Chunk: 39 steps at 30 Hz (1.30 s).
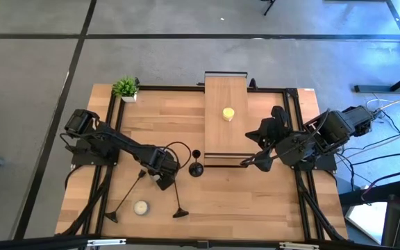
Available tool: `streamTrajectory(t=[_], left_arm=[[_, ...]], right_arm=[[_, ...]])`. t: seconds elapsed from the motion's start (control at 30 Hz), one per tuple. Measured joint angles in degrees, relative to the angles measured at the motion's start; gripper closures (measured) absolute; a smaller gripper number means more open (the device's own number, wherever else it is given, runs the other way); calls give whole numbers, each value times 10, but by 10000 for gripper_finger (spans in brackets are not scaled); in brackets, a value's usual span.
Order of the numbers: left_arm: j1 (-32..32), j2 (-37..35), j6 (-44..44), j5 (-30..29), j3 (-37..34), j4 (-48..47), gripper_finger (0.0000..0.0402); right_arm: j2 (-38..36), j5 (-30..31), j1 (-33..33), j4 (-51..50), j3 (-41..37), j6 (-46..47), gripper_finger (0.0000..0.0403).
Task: Pick & Place candle stick holders
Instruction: Put the top blue jar candle in the top left corner of the shelf
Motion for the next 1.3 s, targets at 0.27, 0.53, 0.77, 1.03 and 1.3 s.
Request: streamTrajectory(t=[0.27, 0.53, 0.77, 1.03, 1.3], left_arm=[[0, 0, -14, -8, 0, -8, 113], [0, -3, -41, 15, 0, -8, 113], [0, -60, -84, 17, 0, -19, 113], [0, -202, -180, -70, 0, -32, 113], [-1, -347, -248, -222, 0, 61, 113]], right_arm=[[0, 0, 0, -1, 0, 0, 402], [0, 0, 0, -4, 0, 0, 402], [0, 0, 0, -4, 0, 0, 402], [0, 0, 0, -2, 0, -1, 402], [0, -9, 0, 16, 0, -42, 402]])
